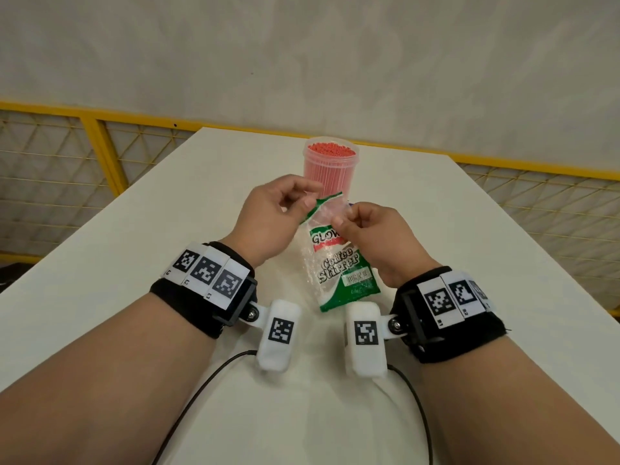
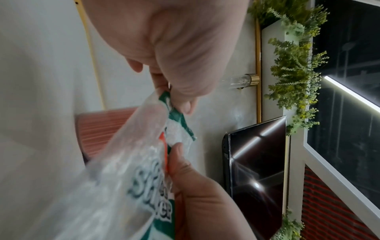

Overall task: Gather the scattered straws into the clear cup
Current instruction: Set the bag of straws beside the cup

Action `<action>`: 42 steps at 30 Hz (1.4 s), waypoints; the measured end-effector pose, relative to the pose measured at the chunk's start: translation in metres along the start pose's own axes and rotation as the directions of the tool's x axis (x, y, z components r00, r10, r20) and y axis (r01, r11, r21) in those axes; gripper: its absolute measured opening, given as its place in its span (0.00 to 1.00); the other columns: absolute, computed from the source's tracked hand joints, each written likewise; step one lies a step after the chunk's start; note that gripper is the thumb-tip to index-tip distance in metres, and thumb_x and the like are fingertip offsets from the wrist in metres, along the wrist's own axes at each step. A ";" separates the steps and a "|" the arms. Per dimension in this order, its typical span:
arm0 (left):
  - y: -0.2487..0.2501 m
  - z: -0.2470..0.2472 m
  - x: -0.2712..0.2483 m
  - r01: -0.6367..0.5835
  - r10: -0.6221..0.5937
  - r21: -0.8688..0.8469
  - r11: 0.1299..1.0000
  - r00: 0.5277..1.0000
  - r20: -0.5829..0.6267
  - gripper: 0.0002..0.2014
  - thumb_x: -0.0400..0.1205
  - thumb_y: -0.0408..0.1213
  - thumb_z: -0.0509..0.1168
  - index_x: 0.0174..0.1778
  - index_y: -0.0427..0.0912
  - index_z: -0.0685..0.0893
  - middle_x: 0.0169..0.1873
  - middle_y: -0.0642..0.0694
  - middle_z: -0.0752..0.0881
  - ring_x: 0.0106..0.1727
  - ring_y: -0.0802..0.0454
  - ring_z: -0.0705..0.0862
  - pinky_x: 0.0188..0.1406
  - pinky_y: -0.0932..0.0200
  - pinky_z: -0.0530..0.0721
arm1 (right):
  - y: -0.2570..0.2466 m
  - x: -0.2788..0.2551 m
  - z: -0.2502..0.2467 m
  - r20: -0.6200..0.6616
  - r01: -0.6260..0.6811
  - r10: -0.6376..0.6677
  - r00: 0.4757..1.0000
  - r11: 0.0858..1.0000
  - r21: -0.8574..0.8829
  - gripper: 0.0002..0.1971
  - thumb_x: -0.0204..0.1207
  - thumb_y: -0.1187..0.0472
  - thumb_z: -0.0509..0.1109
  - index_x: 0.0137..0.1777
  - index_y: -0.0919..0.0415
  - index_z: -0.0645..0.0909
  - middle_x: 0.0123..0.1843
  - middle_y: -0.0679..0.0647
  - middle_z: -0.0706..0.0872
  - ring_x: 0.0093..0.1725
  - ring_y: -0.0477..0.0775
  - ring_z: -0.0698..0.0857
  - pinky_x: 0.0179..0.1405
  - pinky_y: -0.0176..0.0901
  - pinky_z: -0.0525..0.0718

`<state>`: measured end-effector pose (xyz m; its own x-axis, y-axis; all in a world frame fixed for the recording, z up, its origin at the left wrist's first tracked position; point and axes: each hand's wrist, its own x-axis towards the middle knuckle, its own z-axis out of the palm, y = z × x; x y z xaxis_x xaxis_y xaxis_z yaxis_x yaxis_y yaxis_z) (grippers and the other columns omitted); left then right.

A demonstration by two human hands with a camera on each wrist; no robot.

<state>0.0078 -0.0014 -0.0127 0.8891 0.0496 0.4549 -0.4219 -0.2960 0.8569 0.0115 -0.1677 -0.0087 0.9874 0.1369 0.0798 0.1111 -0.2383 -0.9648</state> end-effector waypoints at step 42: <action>0.019 -0.018 -0.012 0.208 -0.164 -0.076 0.975 0.908 0.386 0.23 0.75 0.21 0.73 0.60 0.50 0.82 0.37 0.59 0.91 0.35 0.53 0.91 0.34 0.60 0.88 | -0.006 -0.013 -0.032 0.065 0.145 -0.157 0.985 0.975 0.166 0.21 0.72 0.76 0.73 0.56 0.49 0.87 0.49 0.55 0.92 0.46 0.58 0.91 0.41 0.56 0.90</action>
<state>-0.0145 0.0093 0.0025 0.9446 -0.2749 0.1791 -0.2397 -0.2054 0.9489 0.0015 -0.1986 0.0044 0.9481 0.2350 0.2143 0.2326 -0.0528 -0.9711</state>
